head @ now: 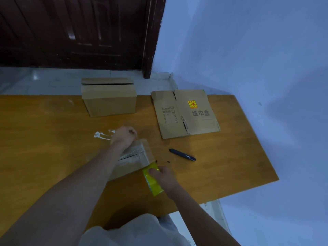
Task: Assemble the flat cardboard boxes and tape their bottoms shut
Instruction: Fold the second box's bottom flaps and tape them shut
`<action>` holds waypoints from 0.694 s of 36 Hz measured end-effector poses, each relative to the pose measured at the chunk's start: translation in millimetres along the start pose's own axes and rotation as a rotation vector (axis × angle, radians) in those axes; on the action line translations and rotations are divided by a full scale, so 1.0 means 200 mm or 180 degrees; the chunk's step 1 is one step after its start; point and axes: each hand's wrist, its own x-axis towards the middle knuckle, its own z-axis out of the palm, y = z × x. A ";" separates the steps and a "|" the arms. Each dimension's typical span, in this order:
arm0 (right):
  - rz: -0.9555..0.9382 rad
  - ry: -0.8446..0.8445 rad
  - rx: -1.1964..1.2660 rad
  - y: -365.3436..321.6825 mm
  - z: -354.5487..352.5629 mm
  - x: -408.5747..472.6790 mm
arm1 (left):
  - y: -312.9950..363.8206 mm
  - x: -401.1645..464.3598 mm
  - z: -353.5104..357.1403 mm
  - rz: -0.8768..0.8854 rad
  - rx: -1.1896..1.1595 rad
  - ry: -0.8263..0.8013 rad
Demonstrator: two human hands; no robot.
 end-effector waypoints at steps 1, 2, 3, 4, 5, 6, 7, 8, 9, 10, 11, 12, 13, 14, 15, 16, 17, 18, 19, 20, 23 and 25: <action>0.0015 0.0067 0.0020 0.00 0.01 0.01 | 0.00 -0.02 0.00 0.0045 0.0057 0.0228; 0.0061 0.0107 0.0076 0.01 0.01 0.02 | 0.00 -0.04 -0.01 0.0128 0.0069 0.0485; 0.0093 0.0137 0.0115 0.02 0.02 0.04 | -0.01 -0.06 -0.01 0.0203 0.0098 0.0712; 0.0070 0.0164 0.0174 0.02 0.03 0.06 | -0.02 -0.07 -0.01 0.0271 0.0136 0.0895; 0.0041 0.0203 0.0189 0.01 0.04 0.07 | -0.04 -0.09 -0.01 0.0351 0.0165 0.1021; 0.0012 0.0187 0.0219 0.00 0.06 0.08 | -0.04 -0.11 -0.02 0.0475 0.0268 0.1127; 0.0032 0.0157 0.0255 -0.02 0.07 0.09 | -0.06 -0.12 -0.02 0.0625 0.0409 0.1207; 0.0083 0.0154 0.0289 -0.03 0.08 0.10 | -0.06 -0.14 -0.02 0.0763 0.0575 0.1284; 0.0113 0.0170 0.0290 -0.04 0.08 0.12 | -0.07 -0.15 -0.02 0.0887 0.0724 0.1329; 0.0103 0.0183 0.0287 -0.05 0.08 0.13 | -0.07 -0.17 -0.01 0.0998 0.0823 0.1360; 0.0094 0.0179 0.0291 -0.06 0.08 0.15 | -0.08 -0.17 -0.01 0.1124 0.0910 0.1355; 0.0098 0.0187 0.0312 -0.07 0.08 0.16 | -0.08 -0.18 0.01 0.1274 0.1006 0.1330; 0.0079 0.0200 0.0337 -0.08 0.09 0.17 | -0.10 -0.18 0.02 0.1417 0.1133 0.1292; 0.0053 0.0210 0.0346 -0.10 0.10 0.17 | -0.11 -0.18 0.04 0.1526 0.1237 0.1277; 0.0035 0.0237 0.0334 -0.11 0.11 0.18 | -0.12 -0.19 0.04 0.1572 0.1298 0.1231; 0.0054 0.0241 0.0317 -0.12 0.11 0.19 | -0.13 -0.19 0.05 0.1579 0.1310 0.1200; 0.0077 0.0250 0.0295 -0.11 0.12 0.20 | -0.13 -0.19 0.05 0.1568 0.1273 0.1174; 0.0094 0.0243 0.0274 -0.12 0.12 0.20 | -0.15 -0.20 0.06 0.1582 0.1222 0.1162; 0.0111 0.0237 0.0279 -0.12 0.12 0.21 | -0.16 -0.20 0.06 0.1615 0.1200 0.1141; 0.0141 0.0233 0.0307 -0.13 0.12 0.21 | -0.18 -0.20 0.07 0.1661 0.1203 0.1095; 0.0209 0.0162 0.0421 -0.09 0.13 0.24 | -0.22 -0.20 0.07 0.1709 0.1254 0.0883; 0.0231 0.0149 0.0467 -0.08 0.14 0.25 | -0.22 -0.20 0.07 0.1676 0.1238 0.0797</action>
